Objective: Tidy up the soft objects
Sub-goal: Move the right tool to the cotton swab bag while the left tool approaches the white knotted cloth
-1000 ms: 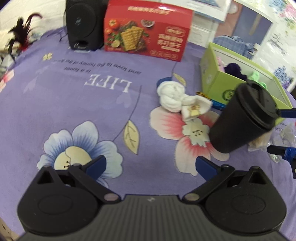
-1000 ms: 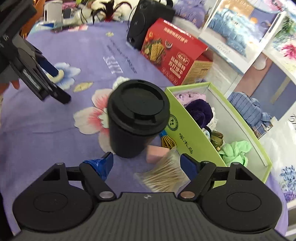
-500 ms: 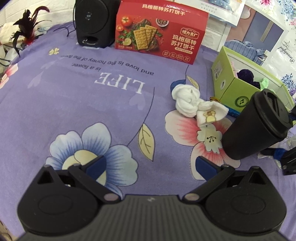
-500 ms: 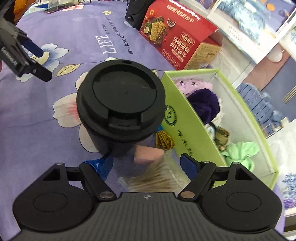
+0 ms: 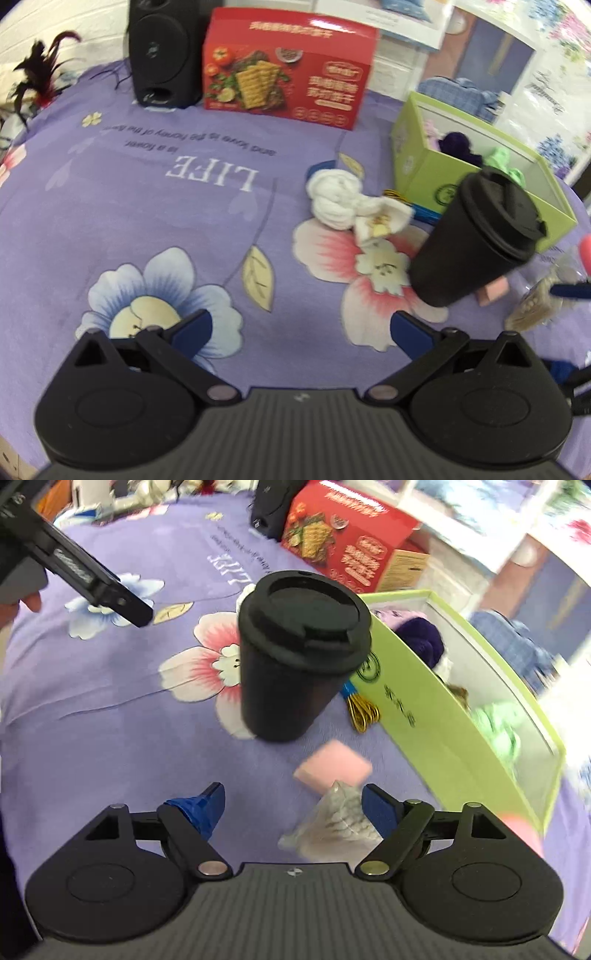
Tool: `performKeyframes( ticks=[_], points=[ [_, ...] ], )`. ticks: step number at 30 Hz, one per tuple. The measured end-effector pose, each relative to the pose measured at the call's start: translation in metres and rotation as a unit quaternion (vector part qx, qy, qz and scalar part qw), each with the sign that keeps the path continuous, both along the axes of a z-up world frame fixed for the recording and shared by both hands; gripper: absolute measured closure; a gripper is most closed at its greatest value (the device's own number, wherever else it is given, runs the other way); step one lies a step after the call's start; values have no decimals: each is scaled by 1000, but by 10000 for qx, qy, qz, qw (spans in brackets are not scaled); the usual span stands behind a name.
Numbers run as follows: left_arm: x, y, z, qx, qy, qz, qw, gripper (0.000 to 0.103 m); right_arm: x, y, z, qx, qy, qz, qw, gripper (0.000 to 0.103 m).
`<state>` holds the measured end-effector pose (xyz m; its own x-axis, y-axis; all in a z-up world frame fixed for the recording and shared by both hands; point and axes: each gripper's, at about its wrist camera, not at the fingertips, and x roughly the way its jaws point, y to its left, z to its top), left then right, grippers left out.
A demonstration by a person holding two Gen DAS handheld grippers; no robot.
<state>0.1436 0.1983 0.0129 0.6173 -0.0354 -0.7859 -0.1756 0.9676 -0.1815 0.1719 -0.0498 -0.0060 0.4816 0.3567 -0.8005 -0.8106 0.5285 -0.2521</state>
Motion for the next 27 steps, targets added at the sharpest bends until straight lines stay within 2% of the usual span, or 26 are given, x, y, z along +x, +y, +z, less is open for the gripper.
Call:
performKeyframes(
  ticks=[3, 6, 7, 11, 15, 20, 24, 27],
  points=[
    [-6, -12, 5, 54, -74, -182, 9998, 1, -24, -26, -1, 335, 237, -435, 9982, 35],
    [-10, -22, 9, 89, -92, -297, 9995, 1, -42, -55, -9, 643, 770, -956, 9904, 36],
    [-11, -25, 11, 103, -107, -331, 9993, 1, -52, -64, -10, 726, 777, -1113, 9881, 36],
    [-16, -36, 16, 185, -147, -410, 9989, 1, -77, -90, -7, 1120, 532, -1757, 9766, 35],
    [-24, -43, 21, 345, -143, -501, 9980, 1, -76, -99, -6, 1558, 313, -2117, 9643, 35],
    [-28, -45, 21, 456, -92, -482, 9978, 1, -66, -98, -10, 1665, 251, -2091, 9633, 35],
    [-17, -46, 14, 475, 48, -501, 9976, 1, -58, -99, -13, 1676, 228, -2126, 9624, 35],
    [-4, -48, 10, 545, 37, -509, 9972, 1, -53, -101, -16, 1757, 187, -2282, 9574, 35]
  ],
)
